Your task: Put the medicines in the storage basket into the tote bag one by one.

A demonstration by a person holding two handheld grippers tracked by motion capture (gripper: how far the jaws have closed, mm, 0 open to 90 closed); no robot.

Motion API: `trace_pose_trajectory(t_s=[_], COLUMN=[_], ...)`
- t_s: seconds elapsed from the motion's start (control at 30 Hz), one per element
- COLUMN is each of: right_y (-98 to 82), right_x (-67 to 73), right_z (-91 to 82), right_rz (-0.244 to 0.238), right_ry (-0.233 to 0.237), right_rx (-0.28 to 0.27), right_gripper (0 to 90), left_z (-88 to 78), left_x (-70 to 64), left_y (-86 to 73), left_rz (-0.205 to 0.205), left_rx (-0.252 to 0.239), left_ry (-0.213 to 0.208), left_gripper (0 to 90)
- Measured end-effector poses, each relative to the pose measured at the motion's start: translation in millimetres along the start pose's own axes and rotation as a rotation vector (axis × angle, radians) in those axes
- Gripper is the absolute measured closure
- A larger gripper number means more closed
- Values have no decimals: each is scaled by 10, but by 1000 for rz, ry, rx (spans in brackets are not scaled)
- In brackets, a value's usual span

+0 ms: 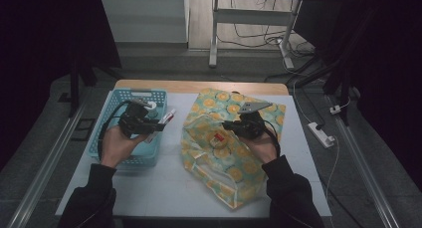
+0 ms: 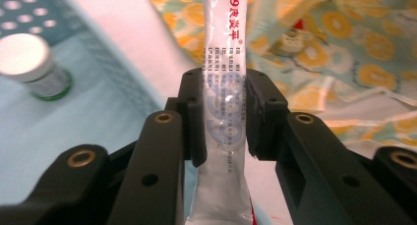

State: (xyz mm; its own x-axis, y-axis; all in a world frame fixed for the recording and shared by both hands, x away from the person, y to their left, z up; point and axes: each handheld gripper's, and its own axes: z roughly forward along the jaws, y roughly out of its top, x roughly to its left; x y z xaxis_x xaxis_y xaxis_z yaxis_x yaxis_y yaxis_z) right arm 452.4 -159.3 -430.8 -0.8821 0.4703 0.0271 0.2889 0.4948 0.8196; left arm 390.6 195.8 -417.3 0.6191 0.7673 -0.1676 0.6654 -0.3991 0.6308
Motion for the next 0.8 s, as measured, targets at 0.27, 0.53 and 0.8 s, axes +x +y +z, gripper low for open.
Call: trace_pose_trajectory(t_s=[0.27, 0.53, 0.8], right_y=[7, 10, 13], right_x=[10, 9, 11], right_z=[-8, -17, -28], right_rz=[-8, -8, -10], right_ry=[6, 6, 3], right_rx=[-9, -15, -18], right_gripper=[899, 899, 899], left_z=[91, 289, 486], left_x=[-257, -471, -618], left_y=[81, 128, 148], left_rz=[56, 96, 119], left_rx=[13, 33, 44], left_ry=[-85, -146, -189], left_gripper=[713, 713, 713])
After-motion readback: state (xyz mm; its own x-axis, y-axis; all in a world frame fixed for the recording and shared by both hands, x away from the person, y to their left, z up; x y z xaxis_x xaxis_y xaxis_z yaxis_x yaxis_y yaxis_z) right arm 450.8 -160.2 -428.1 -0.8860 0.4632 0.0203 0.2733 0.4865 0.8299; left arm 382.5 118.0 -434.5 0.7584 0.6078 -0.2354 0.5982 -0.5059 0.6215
